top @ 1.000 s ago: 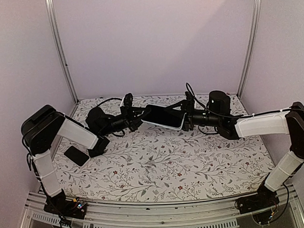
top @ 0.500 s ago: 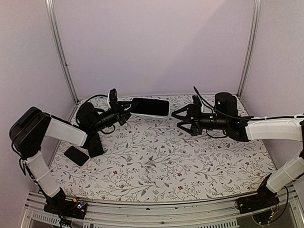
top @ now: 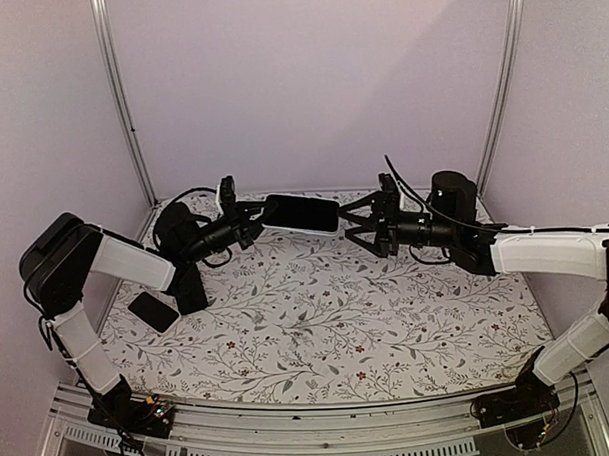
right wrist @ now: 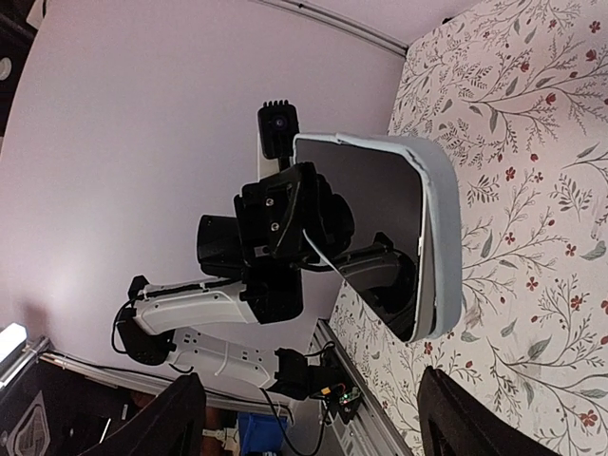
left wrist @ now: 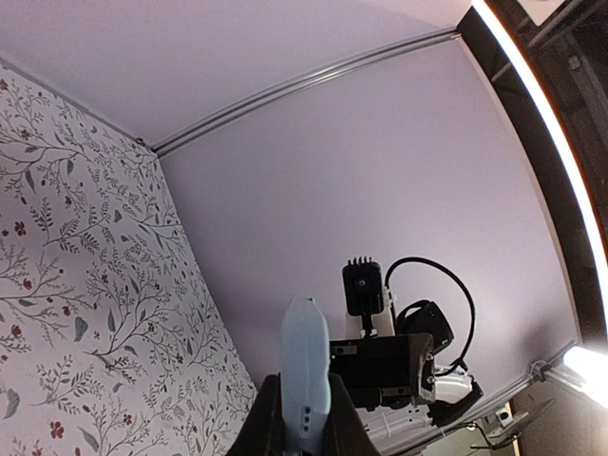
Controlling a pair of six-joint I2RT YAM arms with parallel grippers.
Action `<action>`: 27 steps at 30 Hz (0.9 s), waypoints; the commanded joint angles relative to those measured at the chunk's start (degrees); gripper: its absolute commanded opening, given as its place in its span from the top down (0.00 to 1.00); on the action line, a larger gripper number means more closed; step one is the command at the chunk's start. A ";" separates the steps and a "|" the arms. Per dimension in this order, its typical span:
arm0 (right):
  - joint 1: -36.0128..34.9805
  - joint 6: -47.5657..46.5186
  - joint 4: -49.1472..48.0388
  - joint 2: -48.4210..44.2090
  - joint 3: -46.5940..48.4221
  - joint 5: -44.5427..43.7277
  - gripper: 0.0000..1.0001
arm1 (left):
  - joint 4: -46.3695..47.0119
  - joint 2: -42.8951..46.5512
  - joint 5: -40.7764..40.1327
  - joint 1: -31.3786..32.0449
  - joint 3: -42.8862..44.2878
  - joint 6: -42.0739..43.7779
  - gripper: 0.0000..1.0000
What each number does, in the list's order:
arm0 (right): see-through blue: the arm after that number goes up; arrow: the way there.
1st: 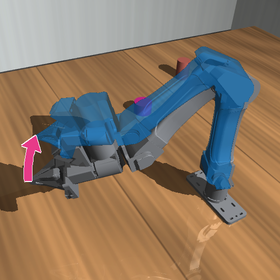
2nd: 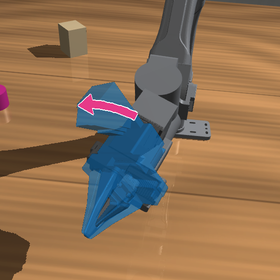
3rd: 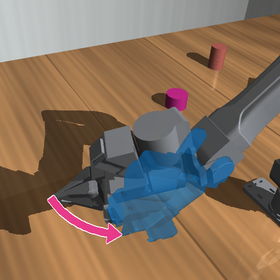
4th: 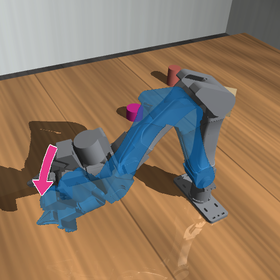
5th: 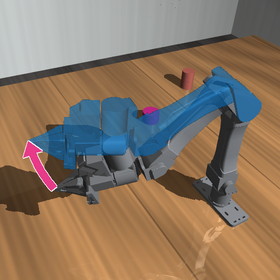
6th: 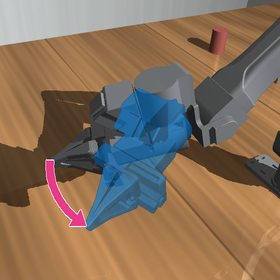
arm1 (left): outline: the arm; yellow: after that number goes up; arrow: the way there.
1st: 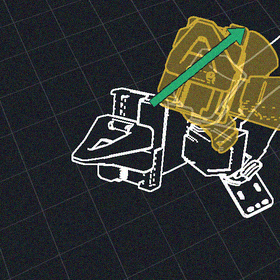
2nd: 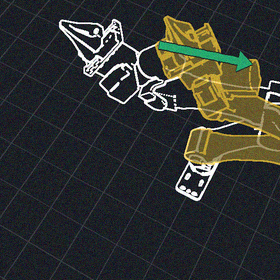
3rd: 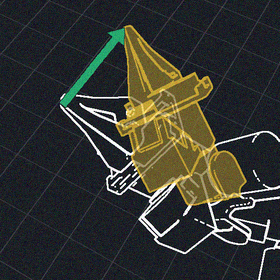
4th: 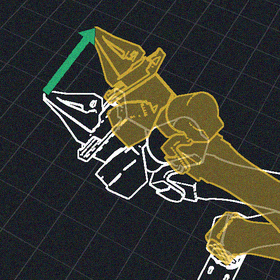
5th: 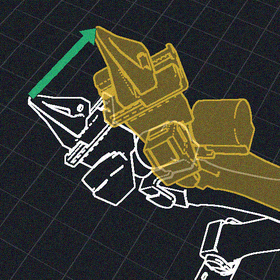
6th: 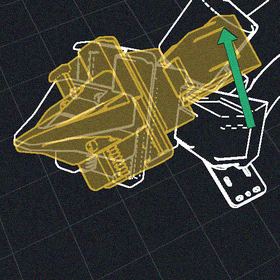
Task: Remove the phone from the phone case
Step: Remove the phone case from the phone.
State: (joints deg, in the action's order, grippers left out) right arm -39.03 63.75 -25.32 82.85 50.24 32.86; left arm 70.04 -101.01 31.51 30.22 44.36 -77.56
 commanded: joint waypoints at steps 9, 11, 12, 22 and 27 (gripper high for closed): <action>-0.53 2.59 -5.77 5.64 2.62 2.43 0.21 | 5.02 -0.66 0.92 0.78 2.01 -0.58 1.00; -0.52 2.57 -5.73 5.57 2.75 2.47 0.21 | 5.10 -0.80 0.93 0.72 1.88 -0.59 1.00; -0.54 2.61 -5.64 5.37 2.76 2.39 0.21 | 5.15 -0.84 0.91 0.68 1.77 -0.58 1.00; -1.70 2.69 -4.30 3.41 1.58 1.64 0.21 | 5.12 -1.76 0.72 0.19 2.82 -0.66 1.00; -1.93 2.79 -4.23 2.63 1.35 1.31 0.21 | 5.15 -2.08 0.72 0.11 3.01 -0.65 1.00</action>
State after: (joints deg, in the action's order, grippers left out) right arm -40.47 66.28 -28.71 87.50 51.16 34.50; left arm 70.85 -102.63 32.29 30.48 45.19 -78.02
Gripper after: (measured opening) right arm 0.789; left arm 0.091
